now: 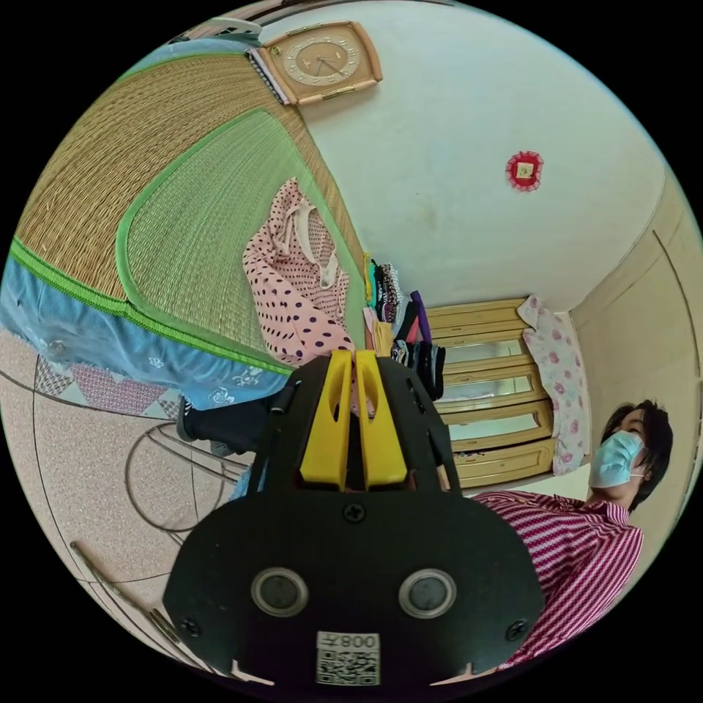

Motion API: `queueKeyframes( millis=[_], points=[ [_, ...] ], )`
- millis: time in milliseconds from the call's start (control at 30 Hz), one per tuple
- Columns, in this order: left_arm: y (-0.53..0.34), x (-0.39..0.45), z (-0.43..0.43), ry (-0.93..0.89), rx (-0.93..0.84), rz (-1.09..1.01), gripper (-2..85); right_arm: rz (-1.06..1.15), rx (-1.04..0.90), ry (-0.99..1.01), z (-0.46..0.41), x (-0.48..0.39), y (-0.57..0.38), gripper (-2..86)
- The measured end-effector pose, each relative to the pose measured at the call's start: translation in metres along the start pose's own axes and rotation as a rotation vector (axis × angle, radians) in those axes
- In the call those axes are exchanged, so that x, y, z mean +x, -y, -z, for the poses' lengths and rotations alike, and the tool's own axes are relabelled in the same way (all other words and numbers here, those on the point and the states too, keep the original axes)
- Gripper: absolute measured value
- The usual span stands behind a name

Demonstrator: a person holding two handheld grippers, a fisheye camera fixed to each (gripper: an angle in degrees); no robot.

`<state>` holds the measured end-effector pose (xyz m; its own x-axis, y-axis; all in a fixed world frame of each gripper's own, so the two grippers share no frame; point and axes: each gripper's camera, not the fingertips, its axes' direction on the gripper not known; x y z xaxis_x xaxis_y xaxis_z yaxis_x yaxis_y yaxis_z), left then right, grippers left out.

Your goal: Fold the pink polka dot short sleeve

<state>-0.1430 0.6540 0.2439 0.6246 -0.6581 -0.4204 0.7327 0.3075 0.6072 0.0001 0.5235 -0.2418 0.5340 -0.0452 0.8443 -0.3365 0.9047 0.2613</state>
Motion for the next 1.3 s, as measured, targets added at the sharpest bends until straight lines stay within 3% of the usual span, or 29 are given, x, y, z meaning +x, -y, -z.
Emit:
queueKeyframes(
  millis=[600, 1300],
  points=[
    [-0.095, -0.035, 0.065, -0.161, -0.004, -0.088, 0.4, 0.092, 0.069, 0.054, 0.075, -0.01, -0.061, 0.2],
    [-0.129, -0.027, 0.118, -0.224, -0.02, -0.131, 0.5, 0.103, 0.1, 0.04, 0.088, 0.018, -0.085, 0.3]
  ],
)
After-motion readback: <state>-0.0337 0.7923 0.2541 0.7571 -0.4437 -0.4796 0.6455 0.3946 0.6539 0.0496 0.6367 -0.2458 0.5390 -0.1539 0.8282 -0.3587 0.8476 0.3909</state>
